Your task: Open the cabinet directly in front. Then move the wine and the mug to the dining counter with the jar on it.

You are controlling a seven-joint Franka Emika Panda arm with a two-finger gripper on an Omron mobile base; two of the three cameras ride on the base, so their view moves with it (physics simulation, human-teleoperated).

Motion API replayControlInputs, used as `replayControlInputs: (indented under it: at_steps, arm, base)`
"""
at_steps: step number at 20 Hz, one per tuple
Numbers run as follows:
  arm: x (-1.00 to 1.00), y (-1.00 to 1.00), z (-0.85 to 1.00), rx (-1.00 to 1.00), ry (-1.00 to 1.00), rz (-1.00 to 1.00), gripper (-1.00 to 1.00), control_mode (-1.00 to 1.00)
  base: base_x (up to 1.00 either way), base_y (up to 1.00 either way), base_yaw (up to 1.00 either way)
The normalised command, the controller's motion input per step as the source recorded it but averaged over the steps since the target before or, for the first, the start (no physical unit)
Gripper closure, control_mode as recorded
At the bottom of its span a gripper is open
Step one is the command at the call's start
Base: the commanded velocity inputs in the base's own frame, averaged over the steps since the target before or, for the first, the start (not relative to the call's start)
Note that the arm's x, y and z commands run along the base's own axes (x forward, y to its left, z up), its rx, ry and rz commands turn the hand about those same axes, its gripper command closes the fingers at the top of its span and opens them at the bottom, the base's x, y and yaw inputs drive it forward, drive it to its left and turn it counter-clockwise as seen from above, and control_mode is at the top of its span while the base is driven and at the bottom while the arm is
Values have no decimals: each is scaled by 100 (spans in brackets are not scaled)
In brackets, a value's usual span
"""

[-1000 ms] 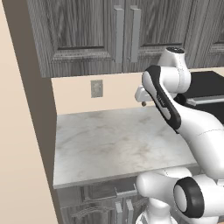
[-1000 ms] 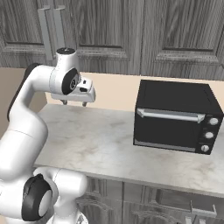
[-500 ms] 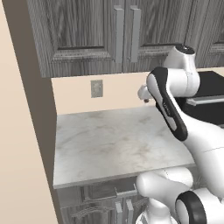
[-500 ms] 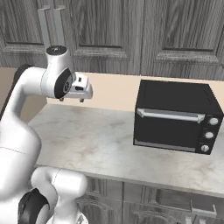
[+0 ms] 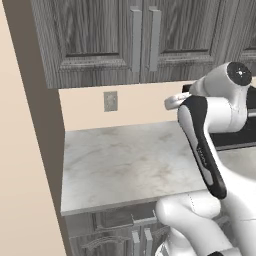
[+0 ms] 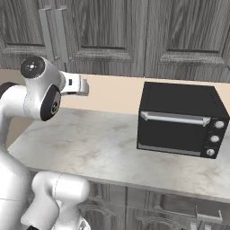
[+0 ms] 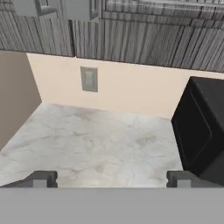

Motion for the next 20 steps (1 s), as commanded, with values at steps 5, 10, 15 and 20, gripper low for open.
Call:
replayControlInputs:
  at_steps: [5,10,15,20]
  arm:
    - [-25,0,30,0,-41,0,-100,-100]
    - [-29,0,26,0,-44,0,-100,-100]
    - [-26,4,15,0,-38,0,-100,-100]
    - [0,0,1,0,-1,0,-100,-100]
  base:
    - [0,0,0]
    - [0,0,0]
    - [0,0,0]
    - [0,0,0]
